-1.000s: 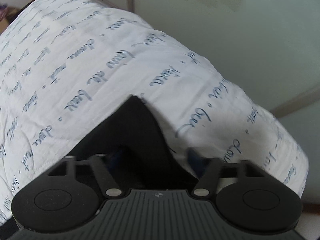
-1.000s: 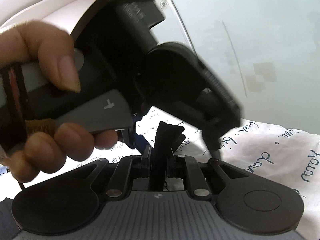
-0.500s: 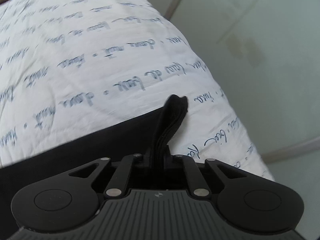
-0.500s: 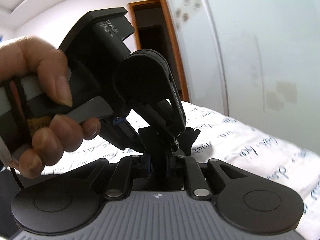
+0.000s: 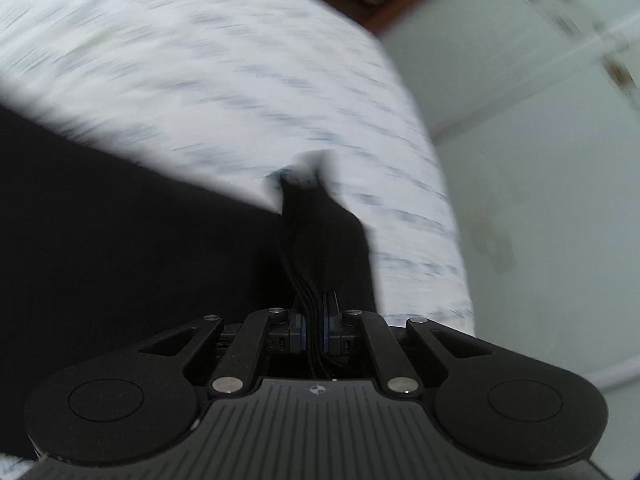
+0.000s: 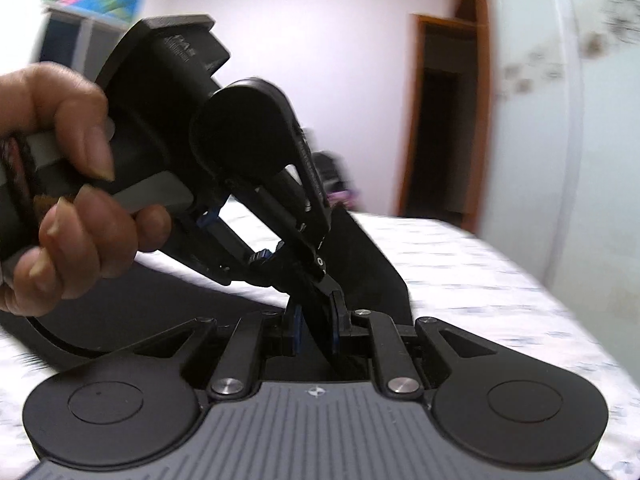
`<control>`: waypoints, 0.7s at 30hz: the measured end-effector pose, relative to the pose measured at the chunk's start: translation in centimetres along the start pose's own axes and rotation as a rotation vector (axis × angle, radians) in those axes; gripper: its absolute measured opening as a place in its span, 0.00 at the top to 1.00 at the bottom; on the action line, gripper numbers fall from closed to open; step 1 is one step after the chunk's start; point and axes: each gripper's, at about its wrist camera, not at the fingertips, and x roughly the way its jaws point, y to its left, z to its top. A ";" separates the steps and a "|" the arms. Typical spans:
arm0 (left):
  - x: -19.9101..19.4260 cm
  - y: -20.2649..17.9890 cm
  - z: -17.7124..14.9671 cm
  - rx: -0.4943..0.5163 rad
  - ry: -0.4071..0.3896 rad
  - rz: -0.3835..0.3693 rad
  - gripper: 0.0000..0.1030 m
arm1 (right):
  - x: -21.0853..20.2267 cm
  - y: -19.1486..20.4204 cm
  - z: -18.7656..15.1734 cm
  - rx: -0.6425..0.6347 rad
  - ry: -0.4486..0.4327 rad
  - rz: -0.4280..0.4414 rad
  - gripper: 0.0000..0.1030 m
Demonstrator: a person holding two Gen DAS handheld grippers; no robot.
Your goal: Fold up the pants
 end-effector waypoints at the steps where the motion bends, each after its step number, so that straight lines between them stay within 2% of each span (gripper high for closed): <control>1: -0.5 2.0 0.0 -0.045 0.007 0.010 0.91 | 0.4 1.2 0.0 -0.013 0.024 0.042 0.88; 3: -1.3 5.4 0.1 -0.119 0.007 0.033 0.92 | 0.9 3.4 0.0 -0.053 0.069 0.104 0.88; 5: -2.3 7.4 0.1 -0.153 0.001 0.027 0.92 | 1.4 5.4 -0.2 -0.099 0.095 0.131 0.88; 11: -5.7 9.0 0.6 -0.133 -0.049 -0.019 0.94 | 3.6 7.8 0.2 -0.167 0.117 0.187 0.88; 14: -7.7 10.3 0.9 -0.123 -0.093 -0.013 0.94 | 3.8 9.8 0.5 -0.199 0.116 0.214 0.88; 16: -8.7 11.6 1.1 -0.140 -0.112 -0.005 0.94 | 4.7 10.2 0.4 -0.210 0.121 0.239 0.88; 21: -10.8 15.4 1.1 -0.218 -0.139 0.013 0.94 | 5.8 14.2 1.3 -0.248 0.150 0.308 0.88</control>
